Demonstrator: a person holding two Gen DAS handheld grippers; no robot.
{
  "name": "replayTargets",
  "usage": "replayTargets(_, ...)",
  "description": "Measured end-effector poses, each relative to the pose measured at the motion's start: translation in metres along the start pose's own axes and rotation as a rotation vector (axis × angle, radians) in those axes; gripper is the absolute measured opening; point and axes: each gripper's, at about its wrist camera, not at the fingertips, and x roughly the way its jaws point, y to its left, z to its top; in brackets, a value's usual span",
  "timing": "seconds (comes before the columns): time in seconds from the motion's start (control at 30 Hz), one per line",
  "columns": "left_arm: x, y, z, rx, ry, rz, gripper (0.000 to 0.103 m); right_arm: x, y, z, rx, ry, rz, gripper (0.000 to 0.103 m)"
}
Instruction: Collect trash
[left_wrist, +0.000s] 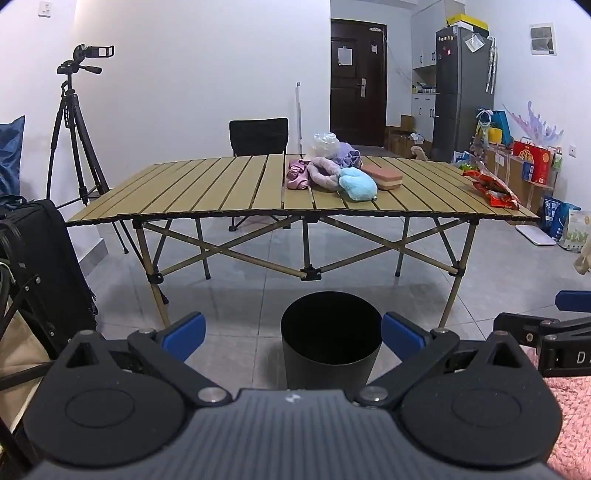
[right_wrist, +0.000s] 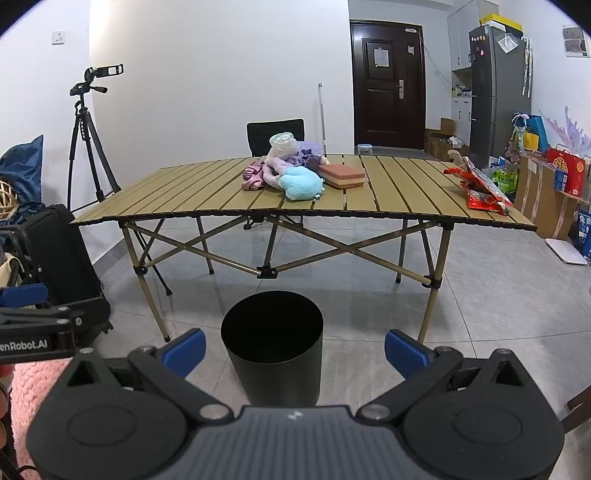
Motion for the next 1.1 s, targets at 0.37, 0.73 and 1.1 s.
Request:
replayTargets(0.37,-0.0009,-0.0001,0.0010,-0.002,-0.003,0.004,0.103,-0.0005,0.0001,-0.0003,0.000,0.001,0.000,0.103)
replayTargets(0.73,-0.0014,0.0004,0.0013,-0.002,-0.003,0.004,0.103,-0.0004,0.0006,-0.0006,0.000,0.000,-0.001,0.103)
replayTargets(1.1,-0.0014,0.0004,0.0012,-0.002,-0.004,0.004,0.103,-0.0007,0.0003,0.0001,0.000,0.001,-0.001,0.103)
